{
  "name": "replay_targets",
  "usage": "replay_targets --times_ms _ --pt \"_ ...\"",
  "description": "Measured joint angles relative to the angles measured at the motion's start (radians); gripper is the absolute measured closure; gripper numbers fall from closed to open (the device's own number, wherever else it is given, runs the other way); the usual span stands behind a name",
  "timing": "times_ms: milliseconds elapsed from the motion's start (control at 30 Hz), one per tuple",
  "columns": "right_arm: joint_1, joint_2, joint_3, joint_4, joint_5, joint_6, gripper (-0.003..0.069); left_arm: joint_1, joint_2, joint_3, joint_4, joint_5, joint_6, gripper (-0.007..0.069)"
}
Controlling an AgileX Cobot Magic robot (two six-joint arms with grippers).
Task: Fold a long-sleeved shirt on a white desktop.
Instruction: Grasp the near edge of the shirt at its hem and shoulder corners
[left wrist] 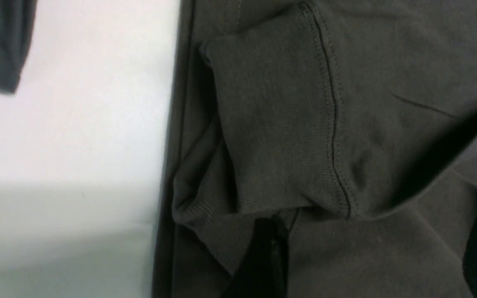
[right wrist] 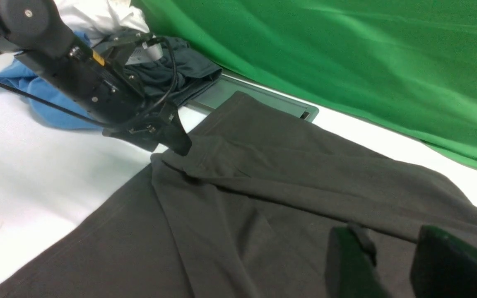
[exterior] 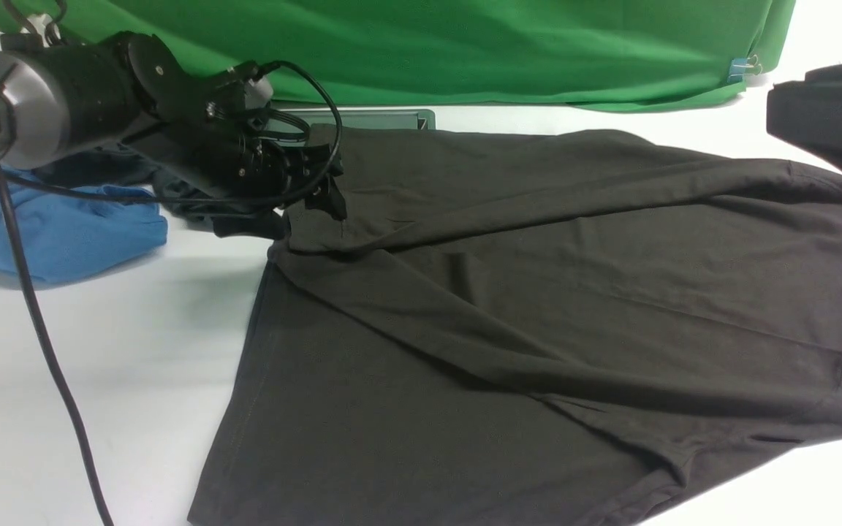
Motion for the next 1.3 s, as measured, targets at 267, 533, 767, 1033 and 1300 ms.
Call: replay_targets --times_ms 267,533,767,1033,1300 --pt "0.000 0.000 0.000 0.000 0.005 0.003 0.0408 0.000 0.000 0.000 -0.003 0.035 0.027 0.0007" --pt "0.000 0.000 0.000 0.000 0.007 0.003 0.0408 0.000 0.000 0.000 -0.003 0.055 0.030 0.0030" --pt "0.000 0.000 0.000 0.000 0.017 0.003 0.0408 0.000 0.000 0.000 -0.003 0.074 0.041 0.0042" --pt "0.000 0.000 0.000 0.000 0.026 0.003 0.0408 0.000 0.000 0.000 -0.003 0.074 0.046 0.0041" --pt "0.000 0.000 0.000 0.000 0.056 0.003 0.0420 0.000 0.000 0.000 -0.003 0.074 0.051 0.0104"
